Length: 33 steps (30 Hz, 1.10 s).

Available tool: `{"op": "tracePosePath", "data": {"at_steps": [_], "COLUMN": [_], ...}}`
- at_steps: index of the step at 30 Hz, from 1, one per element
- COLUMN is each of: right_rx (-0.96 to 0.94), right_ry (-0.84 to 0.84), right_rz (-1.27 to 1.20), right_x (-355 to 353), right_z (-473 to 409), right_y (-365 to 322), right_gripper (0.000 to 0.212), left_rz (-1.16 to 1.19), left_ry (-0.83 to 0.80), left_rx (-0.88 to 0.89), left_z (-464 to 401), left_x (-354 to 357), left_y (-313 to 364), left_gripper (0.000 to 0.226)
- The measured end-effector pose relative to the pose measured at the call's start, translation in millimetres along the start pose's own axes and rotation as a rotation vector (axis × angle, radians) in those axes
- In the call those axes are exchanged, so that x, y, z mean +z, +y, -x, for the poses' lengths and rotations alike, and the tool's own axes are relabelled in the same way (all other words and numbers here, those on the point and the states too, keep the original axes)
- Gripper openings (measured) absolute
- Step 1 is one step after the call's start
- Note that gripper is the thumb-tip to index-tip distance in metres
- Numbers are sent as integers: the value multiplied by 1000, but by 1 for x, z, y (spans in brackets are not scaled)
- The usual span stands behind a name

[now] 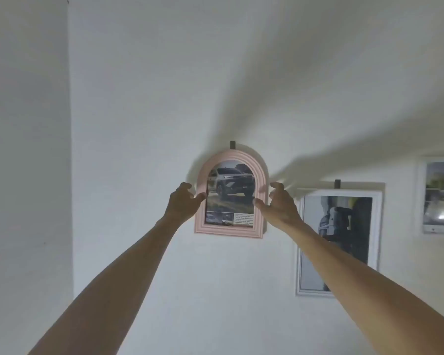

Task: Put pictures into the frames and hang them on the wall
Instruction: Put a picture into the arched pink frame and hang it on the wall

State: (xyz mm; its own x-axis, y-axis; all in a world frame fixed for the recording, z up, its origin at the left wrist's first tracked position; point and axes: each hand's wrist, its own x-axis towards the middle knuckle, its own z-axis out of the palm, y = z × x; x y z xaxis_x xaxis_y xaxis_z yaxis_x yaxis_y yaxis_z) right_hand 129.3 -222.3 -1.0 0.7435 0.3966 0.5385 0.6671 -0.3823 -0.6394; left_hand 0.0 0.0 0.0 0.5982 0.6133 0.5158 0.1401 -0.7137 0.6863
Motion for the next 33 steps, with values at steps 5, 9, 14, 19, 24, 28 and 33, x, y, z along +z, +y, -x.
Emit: {"op": "tracePosePath", "data": {"at_steps": [5,9,14,19,24,28,33], "right_rx": [-27,-42,-67,-61,-34,-74,-65], "right_ry": [115,153,132,111,72,72,33], "right_rz": [-59,-88,-111,-156,-186,-176,-162], "right_x": [21,25,17,5,-19,-33,-37], "right_z": [-11,-14,-7,9,11,19,41], "right_y": [4,4,3,1,-17,-21,1], "right_gripper": [45,39,44,49,50,49,47], "left_rz": [263,383,405,512,573,582,596], "left_ry": [39,35,20,10,33,30,-20], "left_rx": [-15,-9,6,-44,-87,-72,-91], "left_z": [-8,-12,-10,8,17,32,68], "left_x": [11,9,-1,-8,-25,-34,-28], "left_y": [-8,-14,-15,-5,15,27,31], "left_gripper": [43,31,28,23,20,28,25]}}
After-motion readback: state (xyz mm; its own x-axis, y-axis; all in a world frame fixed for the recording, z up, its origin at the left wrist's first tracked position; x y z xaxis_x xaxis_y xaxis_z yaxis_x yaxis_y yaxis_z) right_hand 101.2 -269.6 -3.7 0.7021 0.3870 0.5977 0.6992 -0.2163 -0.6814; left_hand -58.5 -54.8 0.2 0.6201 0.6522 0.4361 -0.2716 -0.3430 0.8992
